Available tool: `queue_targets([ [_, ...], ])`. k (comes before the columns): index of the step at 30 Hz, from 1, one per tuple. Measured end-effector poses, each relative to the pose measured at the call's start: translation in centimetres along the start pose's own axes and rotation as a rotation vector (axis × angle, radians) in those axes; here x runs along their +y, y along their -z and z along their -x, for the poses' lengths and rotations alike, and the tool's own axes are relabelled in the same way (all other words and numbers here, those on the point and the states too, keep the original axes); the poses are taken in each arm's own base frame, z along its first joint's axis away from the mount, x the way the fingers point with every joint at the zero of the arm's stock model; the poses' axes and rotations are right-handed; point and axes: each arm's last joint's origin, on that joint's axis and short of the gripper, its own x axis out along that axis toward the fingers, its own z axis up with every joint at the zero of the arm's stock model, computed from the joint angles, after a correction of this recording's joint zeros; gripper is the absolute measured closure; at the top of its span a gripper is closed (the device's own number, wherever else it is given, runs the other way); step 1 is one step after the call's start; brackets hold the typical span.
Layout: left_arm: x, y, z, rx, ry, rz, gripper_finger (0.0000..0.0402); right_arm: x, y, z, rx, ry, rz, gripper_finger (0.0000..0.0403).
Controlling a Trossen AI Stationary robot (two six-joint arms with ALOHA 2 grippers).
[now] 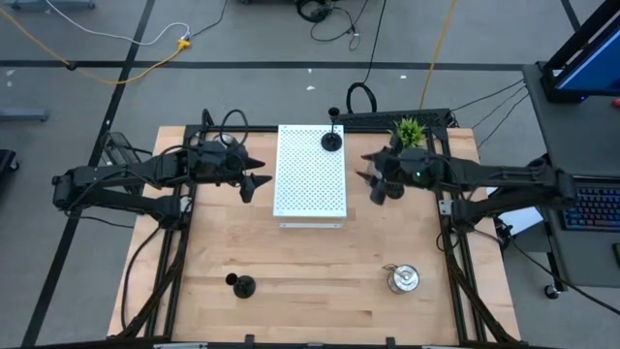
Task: Pick & Place candle stick holders
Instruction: Put the top black candle holder on the shelf aligned with the black candle holder
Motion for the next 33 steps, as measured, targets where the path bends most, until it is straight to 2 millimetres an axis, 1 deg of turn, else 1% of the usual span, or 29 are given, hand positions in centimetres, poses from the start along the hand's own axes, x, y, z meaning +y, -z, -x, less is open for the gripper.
queue_targets([
  [6, 0.0, 0.1, 0.0, 0.011, -0.004, 0.007, 0.013, 1.8, 0.7, 1.7, 0.056, -0.049, 0.055, 0.0205],
  [14, 0.1, 0.2, 0.0, 0.018, -0.007, 0.006, 0.013, 3.7, 2.4, 3.1, 0.196, -0.143, 0.013, 0.0207],
  [18, 0.1, 0.2, 0.0, 0.017, -0.007, 0.006, 0.013, 4.5, 3.6, 4.0, 0.31, -0.164, -0.016, 0.0207],
  [26, 0.1, 0.2, 0.0, 0.017, -0.008, -0.005, 0.0131, 4.8, 5.9, 5.6, 0.544, -0.081, -0.19, 0.0207],
  [33, 0.1, 0.2, 0.0, 0.017, -0.008, -0.01, 0.0131, 4.4, 6.9, 6.3, 0.648, 0.031, -0.334, 0.0207],
])
